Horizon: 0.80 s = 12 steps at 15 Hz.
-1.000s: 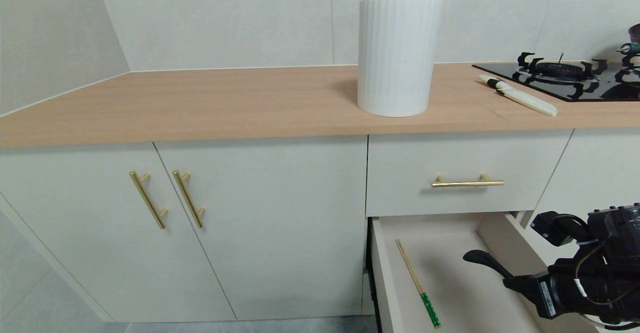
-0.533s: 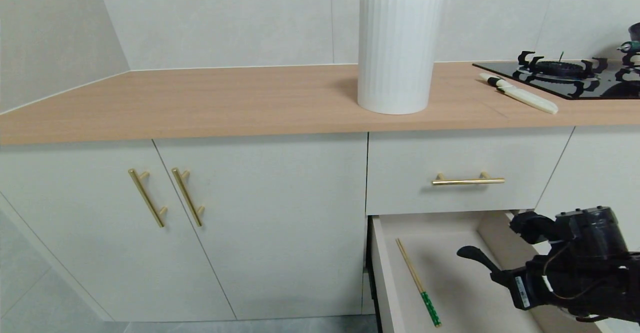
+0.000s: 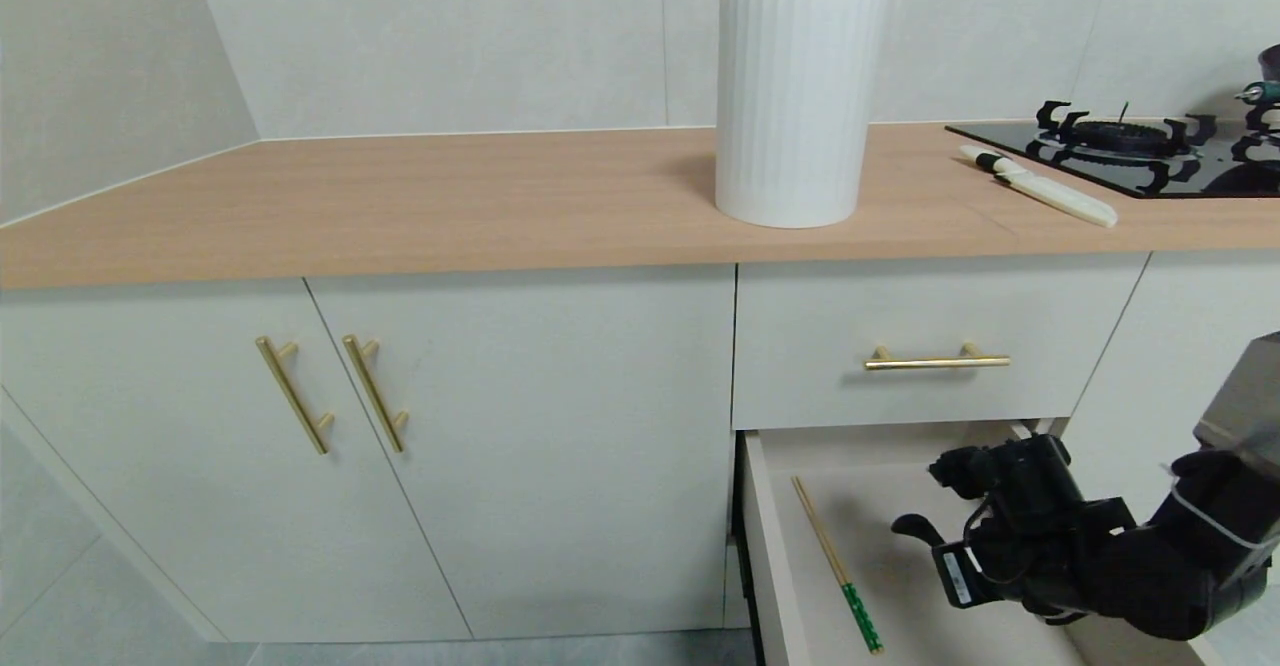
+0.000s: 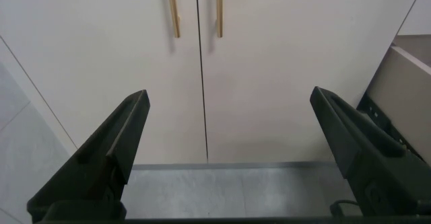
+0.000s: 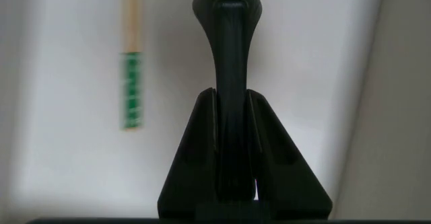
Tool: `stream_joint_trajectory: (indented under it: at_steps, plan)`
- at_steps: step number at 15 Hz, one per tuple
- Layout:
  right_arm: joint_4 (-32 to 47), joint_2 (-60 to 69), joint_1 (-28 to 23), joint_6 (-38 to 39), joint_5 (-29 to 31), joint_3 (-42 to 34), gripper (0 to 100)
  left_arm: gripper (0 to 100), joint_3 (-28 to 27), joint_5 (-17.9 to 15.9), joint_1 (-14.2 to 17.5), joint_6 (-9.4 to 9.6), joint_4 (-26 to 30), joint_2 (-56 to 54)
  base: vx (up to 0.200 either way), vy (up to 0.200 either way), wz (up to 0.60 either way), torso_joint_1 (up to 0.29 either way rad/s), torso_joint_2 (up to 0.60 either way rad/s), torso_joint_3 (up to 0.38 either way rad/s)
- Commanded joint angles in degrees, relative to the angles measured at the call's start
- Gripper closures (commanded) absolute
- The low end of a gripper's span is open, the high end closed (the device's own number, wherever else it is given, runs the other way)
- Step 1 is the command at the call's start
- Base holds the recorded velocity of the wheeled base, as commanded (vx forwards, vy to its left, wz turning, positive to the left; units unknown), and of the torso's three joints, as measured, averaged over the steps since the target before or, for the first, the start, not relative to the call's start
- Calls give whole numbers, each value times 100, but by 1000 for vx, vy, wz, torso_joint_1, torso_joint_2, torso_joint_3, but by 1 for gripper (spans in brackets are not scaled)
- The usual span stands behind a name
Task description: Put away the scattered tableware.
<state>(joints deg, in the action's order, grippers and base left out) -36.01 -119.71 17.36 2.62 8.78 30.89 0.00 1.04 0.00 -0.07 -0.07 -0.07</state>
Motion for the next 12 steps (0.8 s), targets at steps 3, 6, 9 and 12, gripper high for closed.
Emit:
stream_joint_trajectory:
  at_steps: [3,6,9,12]
  plan:
    - [-38,-703,127,28,186,154,100,0,0,2,0,-1,-1,7,0,0,0,0,0,0]
    - [-284,-922,145,37,564,154,100,0,0,2,0,-1,-1,7,0,0,0,0,0,0]
    - [-380,-975,145,37,581,145,100,0,0,2,0,-1,-1,7,0,0,0,0,0,0]
    - [-380,-949,145,142,572,154,100,0,0,2,0,-1,-1,7,0,0,0,0,0,0]
